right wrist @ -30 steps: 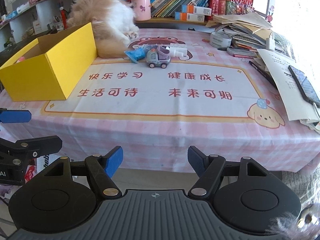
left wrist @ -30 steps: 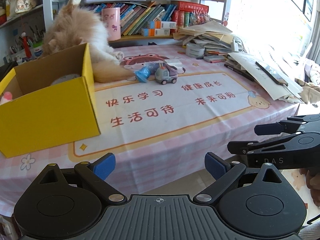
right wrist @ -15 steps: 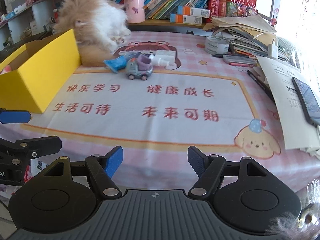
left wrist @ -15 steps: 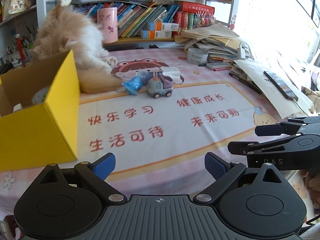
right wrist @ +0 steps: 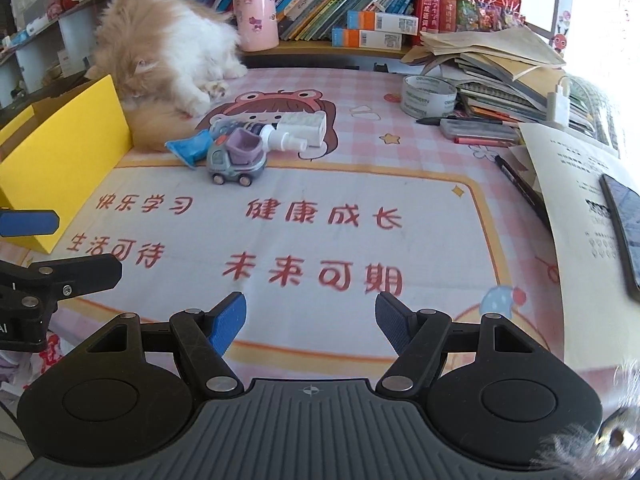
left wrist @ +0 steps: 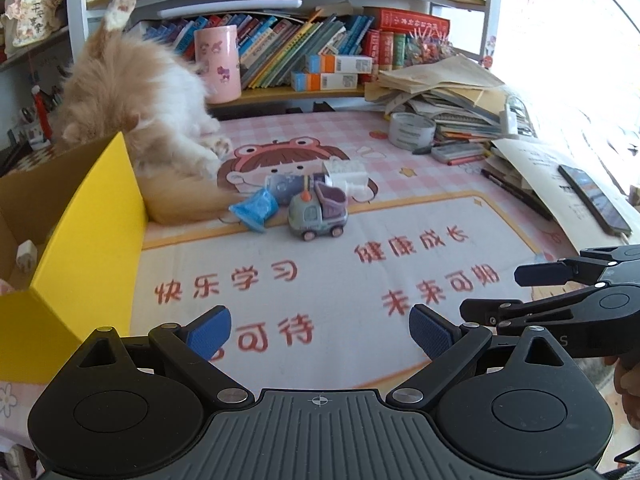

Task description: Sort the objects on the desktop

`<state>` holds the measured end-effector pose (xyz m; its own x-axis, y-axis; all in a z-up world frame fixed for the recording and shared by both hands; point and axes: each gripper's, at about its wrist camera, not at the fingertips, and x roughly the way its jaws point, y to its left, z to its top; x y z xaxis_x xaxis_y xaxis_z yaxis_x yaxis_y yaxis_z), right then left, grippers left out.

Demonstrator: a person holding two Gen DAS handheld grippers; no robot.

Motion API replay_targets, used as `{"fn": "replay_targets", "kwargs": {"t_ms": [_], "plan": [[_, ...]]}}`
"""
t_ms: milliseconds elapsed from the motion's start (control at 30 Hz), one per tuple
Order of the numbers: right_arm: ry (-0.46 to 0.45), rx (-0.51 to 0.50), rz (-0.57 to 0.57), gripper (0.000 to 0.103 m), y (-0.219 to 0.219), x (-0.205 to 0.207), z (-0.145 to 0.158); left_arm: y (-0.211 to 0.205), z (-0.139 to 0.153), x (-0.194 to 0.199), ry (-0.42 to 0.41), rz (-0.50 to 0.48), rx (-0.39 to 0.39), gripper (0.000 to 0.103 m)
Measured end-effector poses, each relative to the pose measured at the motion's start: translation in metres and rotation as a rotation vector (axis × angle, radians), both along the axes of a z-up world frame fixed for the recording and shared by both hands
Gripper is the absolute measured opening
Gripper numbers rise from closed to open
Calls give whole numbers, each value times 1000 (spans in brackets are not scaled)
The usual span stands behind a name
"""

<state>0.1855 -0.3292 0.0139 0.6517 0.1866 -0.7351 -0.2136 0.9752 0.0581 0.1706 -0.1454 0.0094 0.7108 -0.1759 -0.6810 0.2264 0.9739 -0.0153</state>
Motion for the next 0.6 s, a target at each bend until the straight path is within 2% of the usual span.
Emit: {"fn": "replay_targets", "kwargs": {"t_ms": [600], "plan": [[-45,30,87,69,-19,77,-1,-20,-5,75,-26,105,4,94]]}}
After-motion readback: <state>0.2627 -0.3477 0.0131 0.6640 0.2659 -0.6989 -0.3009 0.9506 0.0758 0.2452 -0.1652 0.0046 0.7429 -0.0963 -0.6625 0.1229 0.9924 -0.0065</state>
